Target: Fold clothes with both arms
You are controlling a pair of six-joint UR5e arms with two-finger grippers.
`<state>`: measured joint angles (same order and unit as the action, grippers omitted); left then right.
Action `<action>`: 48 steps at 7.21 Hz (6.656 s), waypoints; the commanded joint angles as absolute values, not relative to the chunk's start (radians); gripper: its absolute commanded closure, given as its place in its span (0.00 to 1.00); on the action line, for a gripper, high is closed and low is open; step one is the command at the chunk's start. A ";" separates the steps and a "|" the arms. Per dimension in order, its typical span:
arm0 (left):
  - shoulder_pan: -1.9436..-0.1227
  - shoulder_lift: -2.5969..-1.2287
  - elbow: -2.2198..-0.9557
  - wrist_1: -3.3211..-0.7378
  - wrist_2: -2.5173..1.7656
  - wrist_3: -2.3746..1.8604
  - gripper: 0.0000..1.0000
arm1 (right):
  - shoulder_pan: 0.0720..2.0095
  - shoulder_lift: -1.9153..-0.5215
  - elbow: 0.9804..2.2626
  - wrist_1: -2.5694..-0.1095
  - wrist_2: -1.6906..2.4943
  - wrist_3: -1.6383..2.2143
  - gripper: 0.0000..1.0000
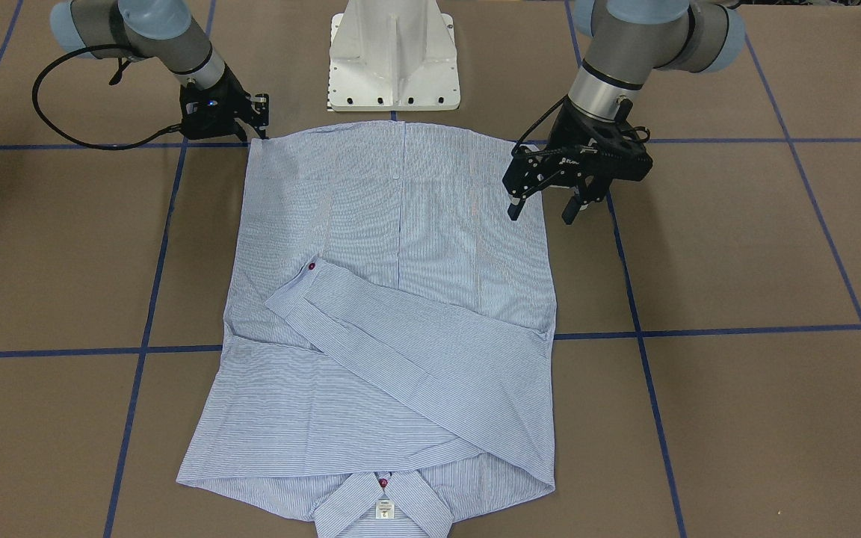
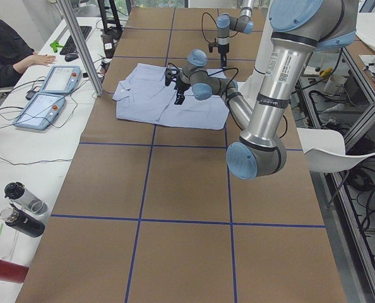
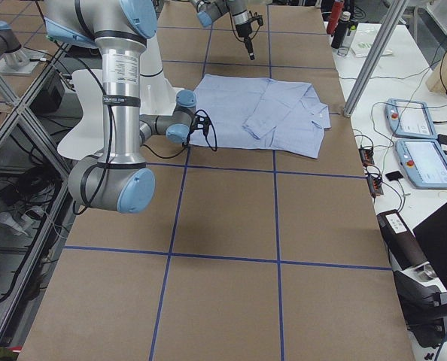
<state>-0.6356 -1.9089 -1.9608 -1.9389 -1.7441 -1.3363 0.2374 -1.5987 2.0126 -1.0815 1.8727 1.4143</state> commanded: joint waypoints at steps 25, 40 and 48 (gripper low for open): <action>-0.574 -1.693 -2.060 -1.936 -1.767 -1.409 0.02 | 0.270 -1.591 2.066 -1.072 1.882 1.414 1.00; -0.261 -1.640 -2.063 -1.891 -1.717 -1.755 0.21 | 0.413 -1.588 2.094 -1.074 1.984 1.413 0.01; -0.261 -1.660 -2.019 -1.890 -1.718 -1.758 0.38 | 0.422 -1.589 2.100 -1.077 1.985 1.413 0.00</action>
<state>-0.2599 -1.6612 -2.0193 -1.8899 -1.7180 -1.7577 0.4205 -1.5890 2.0989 -1.0763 1.9849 1.4128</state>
